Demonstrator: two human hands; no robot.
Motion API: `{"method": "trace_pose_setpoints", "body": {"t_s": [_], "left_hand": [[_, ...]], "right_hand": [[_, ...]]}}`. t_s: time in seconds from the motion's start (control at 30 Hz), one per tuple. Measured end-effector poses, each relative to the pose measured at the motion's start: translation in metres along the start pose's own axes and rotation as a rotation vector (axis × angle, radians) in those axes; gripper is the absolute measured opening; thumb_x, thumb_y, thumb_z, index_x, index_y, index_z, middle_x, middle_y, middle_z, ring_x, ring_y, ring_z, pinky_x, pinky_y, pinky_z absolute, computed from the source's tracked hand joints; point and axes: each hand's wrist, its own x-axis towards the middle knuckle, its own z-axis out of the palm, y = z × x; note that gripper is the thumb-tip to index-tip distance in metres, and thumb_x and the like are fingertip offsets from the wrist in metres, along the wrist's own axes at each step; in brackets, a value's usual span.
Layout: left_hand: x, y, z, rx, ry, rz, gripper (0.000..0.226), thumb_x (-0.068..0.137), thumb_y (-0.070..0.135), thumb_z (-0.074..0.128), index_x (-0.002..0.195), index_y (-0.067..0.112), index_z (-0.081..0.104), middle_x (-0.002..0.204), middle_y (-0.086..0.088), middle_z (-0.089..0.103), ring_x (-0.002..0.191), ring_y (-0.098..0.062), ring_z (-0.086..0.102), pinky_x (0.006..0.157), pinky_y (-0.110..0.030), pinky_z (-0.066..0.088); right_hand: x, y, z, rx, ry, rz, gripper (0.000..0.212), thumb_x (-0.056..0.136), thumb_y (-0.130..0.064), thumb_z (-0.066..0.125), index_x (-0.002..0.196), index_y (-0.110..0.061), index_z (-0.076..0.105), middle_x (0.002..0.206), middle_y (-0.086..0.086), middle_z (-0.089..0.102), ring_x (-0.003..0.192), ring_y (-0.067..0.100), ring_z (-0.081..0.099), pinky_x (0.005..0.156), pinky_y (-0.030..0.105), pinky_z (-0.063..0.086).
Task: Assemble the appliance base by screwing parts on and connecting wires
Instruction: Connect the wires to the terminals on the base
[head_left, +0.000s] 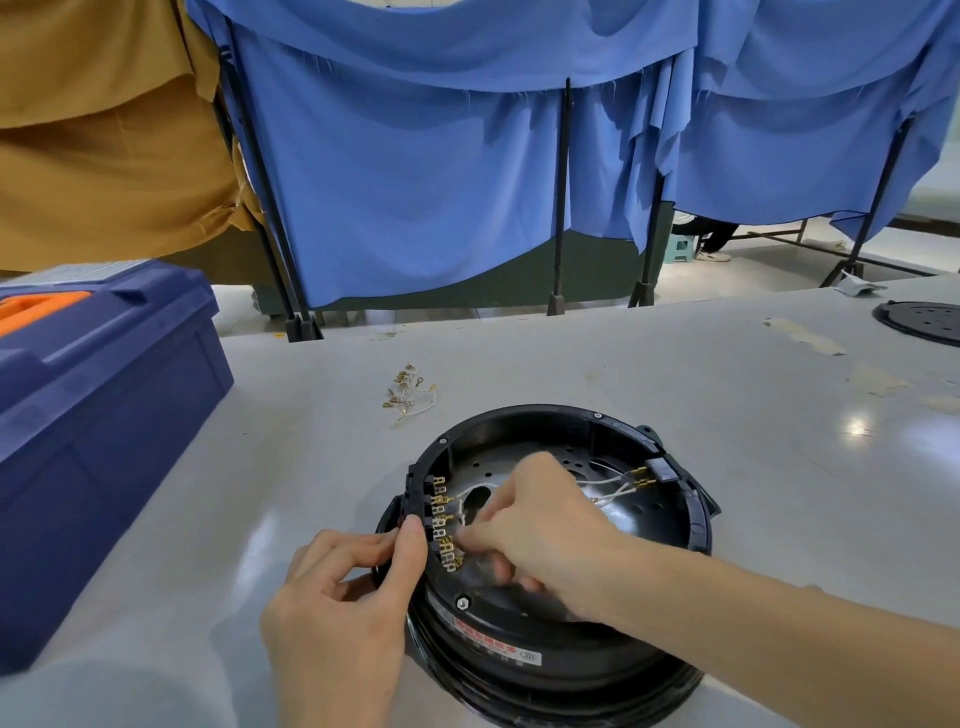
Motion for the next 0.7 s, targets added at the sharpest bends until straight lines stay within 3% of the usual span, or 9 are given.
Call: {"method": "trace_pose_setpoints", "body": {"t_s": [0.17,0.33,0.43,0.53,0.7], "left_hand": [[0.003,-0.004,-0.001,-0.036,-0.008,0.027,0.016,0.071,0.016,0.081,0.059,0.016,0.072,0.064,0.006,0.063,0.071,-0.029,0.063,0.061,-0.009,0.05],[0.006,-0.004,-0.003,-0.092,-0.015,0.059,0.02,0.065,0.04,0.072,0.059,0.02,0.071,0.066,0.005,0.065,0.068,-0.02,0.062,0.06,-0.018,0.054],[0.009,-0.009,-0.004,-0.055,-0.021,0.087,0.021,0.072,0.031,0.085,0.058,0.028,0.069,0.068,0.008,0.065,0.066,-0.015,0.061,0.059,-0.019,0.054],[0.01,-0.011,-0.005,-0.052,-0.018,0.091,0.023,0.068,0.037,0.086,0.059,0.026,0.069,0.068,0.008,0.065,0.066,-0.015,0.061,0.058,-0.019,0.055],[0.009,-0.01,-0.002,-0.086,-0.002,0.08,0.022,0.07,0.046,0.074,0.059,0.029,0.068,0.069,0.008,0.064,0.065,-0.014,0.06,0.058,-0.011,0.05]], "right_hand": [[0.001,-0.005,-0.014,-0.264,-0.132,-0.298,0.014,0.083,-0.01,0.069,0.094,-0.016,0.066,0.054,0.007,0.059,0.028,0.011,0.044,0.034,0.015,0.034],[0.012,-0.009,-0.016,-0.428,-0.219,-0.344,0.016,0.091,-0.009,0.061,0.106,-0.009,0.066,0.058,0.008,0.063,0.032,0.013,0.051,0.033,0.018,0.037],[0.02,-0.015,-0.022,-0.465,-0.309,-0.341,0.013,0.092,-0.005,0.061,0.103,-0.005,0.066,0.066,0.012,0.066,0.032,0.013,0.052,0.034,0.019,0.039],[0.024,-0.018,-0.024,-0.474,-0.357,-0.351,0.008,0.091,-0.004,0.061,0.096,-0.003,0.067,0.076,0.021,0.071,0.039,0.021,0.056,0.036,0.018,0.04],[0.03,-0.014,-0.024,-0.427,-0.404,-0.373,0.006,0.086,-0.001,0.064,0.09,0.002,0.067,0.077,0.029,0.069,0.048,0.025,0.062,0.045,0.021,0.049]]}}
